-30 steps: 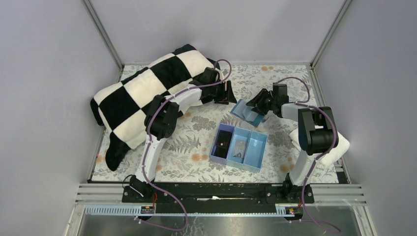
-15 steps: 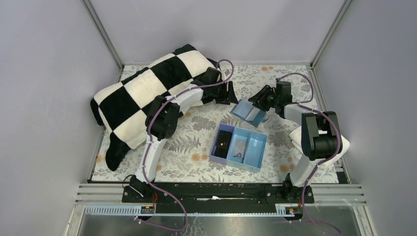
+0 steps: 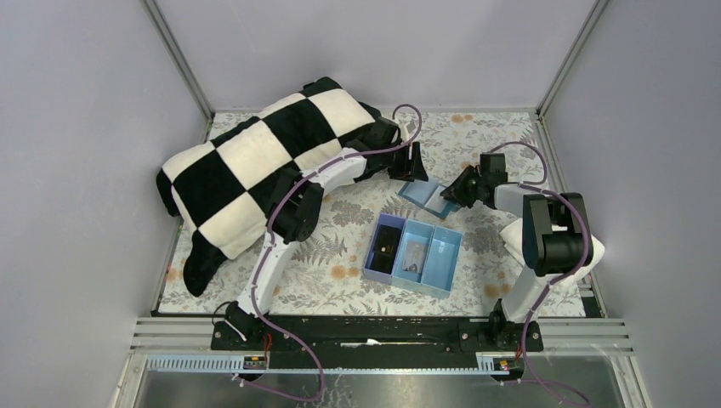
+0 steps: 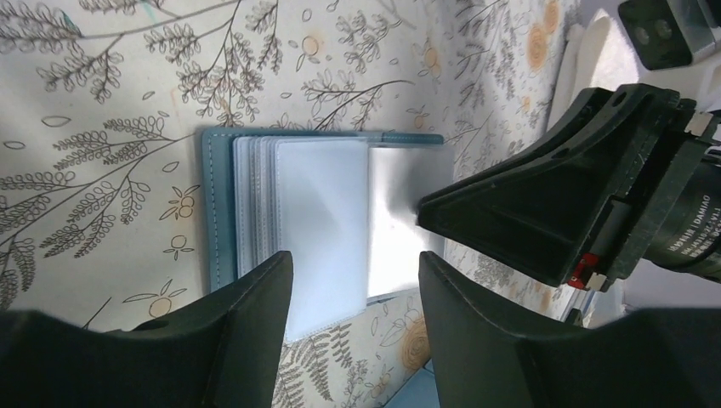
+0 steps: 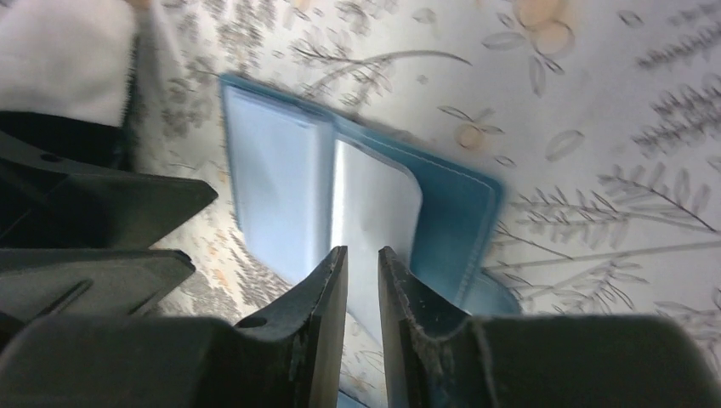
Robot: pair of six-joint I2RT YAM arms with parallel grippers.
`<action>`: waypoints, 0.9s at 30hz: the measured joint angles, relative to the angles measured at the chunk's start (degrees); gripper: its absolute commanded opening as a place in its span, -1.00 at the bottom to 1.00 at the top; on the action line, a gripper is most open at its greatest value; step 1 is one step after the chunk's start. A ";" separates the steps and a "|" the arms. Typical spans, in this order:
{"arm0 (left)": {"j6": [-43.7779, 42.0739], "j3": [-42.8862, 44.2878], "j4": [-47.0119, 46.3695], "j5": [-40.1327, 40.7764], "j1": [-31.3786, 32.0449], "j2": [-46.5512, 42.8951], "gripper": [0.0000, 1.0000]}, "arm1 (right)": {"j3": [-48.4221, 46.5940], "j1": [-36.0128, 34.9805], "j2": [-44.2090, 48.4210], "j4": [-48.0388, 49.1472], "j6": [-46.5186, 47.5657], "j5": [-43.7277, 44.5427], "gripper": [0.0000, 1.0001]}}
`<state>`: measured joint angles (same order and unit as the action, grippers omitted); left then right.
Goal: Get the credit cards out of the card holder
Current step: Remove the credit card from the card holder.
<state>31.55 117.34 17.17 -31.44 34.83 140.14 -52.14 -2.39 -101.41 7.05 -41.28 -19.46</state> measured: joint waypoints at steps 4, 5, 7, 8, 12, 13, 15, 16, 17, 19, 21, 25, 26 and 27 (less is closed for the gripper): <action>0.00 0.02 0.42 0.02 0.22 1.60 0.22 | 1.77 0.22 0.48 -2.34 1.20 2.10 -0.44; 0.13 0.00 0.42 -0.04 0.20 2.10 0.22 | 1.99 0.22 0.81 -2.78 1.42 2.32 -0.44; 0.26 0.11 0.37 -0.26 0.20 2.23 0.23 | 2.01 0.26 1.64 -3.89 2.10 3.23 -0.43; 0.22 0.39 0.42 -0.15 0.20 2.23 0.22 | 2.05 0.26 2.12 -4.33 2.47 3.80 -0.43; 0.02 0.61 1.11 0.39 0.22 2.25 0.22 | 2.95 0.46 3.56 -5.16 3.52 5.44 -0.42; -0.04 0.61 1.31 0.46 0.22 2.25 0.22 | 3.21 0.48 3.69 -5.25 3.65 5.62 -0.42; -0.04 0.61 1.40 0.46 0.22 2.29 0.22 | 3.72 0.68 3.72 -5.29 3.80 6.10 -0.42; -0.04 0.63 1.40 0.44 0.22 2.34 0.22 | 3.80 0.74 3.72 -5.22 3.82 6.12 -0.42; -0.04 0.63 1.40 0.42 0.24 2.34 0.22 | 3.80 0.74 3.72 -5.22 3.85 6.14 -0.42; -0.04 0.63 1.40 0.42 0.31 2.36 0.22 | 3.80 0.74 3.72 -5.20 3.91 6.14 -0.42; -0.04 0.63 1.40 0.39 0.37 2.36 0.21 | 3.80 0.74 3.65 -5.14 3.91 6.10 -0.42; -0.07 0.63 1.40 0.22 0.52 2.36 0.20 | 3.78 0.87 3.32 -4.83 3.89 5.75 -0.42; -0.07 0.63 1.40 0.17 0.57 2.36 0.20 | 3.78 0.92 3.26 -4.72 3.91 5.46 -0.42; -0.07 0.63 1.40 0.15 0.61 2.36 0.20 | 3.78 0.92 3.17 -4.63 3.87 5.20 -0.42</action>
<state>31.48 117.97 18.57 -31.29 35.44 142.50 -48.36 -1.48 -98.24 2.42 -37.41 -14.26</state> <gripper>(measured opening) 0.604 0.289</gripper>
